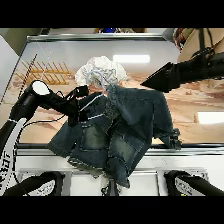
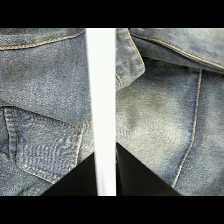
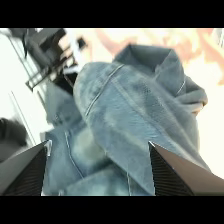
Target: Fold the clothes and pants, and hang the long-sleeved shirts on hangers.
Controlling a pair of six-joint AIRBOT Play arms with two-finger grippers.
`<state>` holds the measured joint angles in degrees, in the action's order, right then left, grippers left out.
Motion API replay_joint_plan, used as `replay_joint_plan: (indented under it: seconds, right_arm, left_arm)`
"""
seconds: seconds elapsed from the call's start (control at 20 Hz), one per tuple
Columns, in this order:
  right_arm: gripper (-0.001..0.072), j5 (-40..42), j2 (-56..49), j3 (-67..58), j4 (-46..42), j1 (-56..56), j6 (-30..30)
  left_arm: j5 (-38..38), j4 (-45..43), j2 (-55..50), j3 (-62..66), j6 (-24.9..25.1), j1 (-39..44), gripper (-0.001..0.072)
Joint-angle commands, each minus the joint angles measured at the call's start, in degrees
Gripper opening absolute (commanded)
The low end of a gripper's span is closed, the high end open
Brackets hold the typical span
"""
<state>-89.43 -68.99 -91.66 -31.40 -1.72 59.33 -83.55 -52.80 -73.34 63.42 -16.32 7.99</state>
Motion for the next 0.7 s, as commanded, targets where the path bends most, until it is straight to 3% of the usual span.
replay_joint_plan:
  seconds: [0.0, 0.05, 0.25, 0.35, 0.4, 0.5, 0.65]
  right_arm:
    - [0.0671, -0.7, -1.6, 2.7, 8.9, -8.5, -2.8]
    - [0.0671, -0.7, -2.2, 2.7, 10.5, -9.6, -4.1]
    - [0.0671, -12.3, -4.5, 5.6, 13.7, -15.5, -37.4]
    - [0.0671, -14.3, -6.2, 8.6, 13.6, -19.5, -48.7]
    - [0.0671, -14.3, -7.5, 9.7, 11.5, -20.9, -52.2]
    - [0.0671, -14.5, -10.6, 11.0, 10.6, -22.2, -53.0]
    - [0.0671, -16.1, -15.4, 11.8, 11.1, -21.6, -63.2]
  left_arm:
    - [-0.5, 0.0, 0.0, 0.0, 0.0, 0.0, 0.002]
    - [-0.5, 0.0, 0.0, 0.0, 0.0, 0.0, 0.002]
    - [-0.5, 0.0, 0.0, 0.0, 0.0, 0.0, 0.002]
    - [-0.5, 0.0, 0.0, 0.0, 0.0, 0.0, 0.002]
    - [-0.5, 0.0, 0.0, 0.0, 0.0, 0.0, 0.002]
    - [-0.5, 0.0, 0.0, 0.0, 0.0, 0.0, 0.002]
    - [-0.5, 0.0, 0.0, 0.0, 0.0, 0.0, 0.002]
